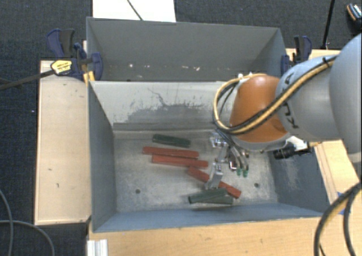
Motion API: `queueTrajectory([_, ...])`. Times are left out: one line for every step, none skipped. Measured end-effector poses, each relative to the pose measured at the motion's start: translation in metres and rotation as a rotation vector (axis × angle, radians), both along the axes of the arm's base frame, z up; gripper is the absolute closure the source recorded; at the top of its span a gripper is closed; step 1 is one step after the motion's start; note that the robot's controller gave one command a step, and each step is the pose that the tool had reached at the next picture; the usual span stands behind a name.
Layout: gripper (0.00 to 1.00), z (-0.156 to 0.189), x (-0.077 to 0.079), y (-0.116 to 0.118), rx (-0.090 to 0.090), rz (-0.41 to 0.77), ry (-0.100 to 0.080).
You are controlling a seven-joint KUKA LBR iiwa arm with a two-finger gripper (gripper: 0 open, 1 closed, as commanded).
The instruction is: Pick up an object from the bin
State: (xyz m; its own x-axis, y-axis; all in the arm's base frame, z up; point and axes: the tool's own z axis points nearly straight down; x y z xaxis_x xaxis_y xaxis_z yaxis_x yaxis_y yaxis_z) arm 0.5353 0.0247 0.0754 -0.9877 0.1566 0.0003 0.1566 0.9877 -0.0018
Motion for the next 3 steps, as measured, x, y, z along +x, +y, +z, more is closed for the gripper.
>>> queueTrajectory([1.0, 0.0, 0.0, 0.002, 0.002, 0.0, -0.001])
queueTrajectory([1.0, 0.134, 0.019, 0.007, 0.003, 0.022, -0.012])
queueTrajectory([1.0, 0.264, 0.04, -0.007, 0.0, 0.311, -0.012])
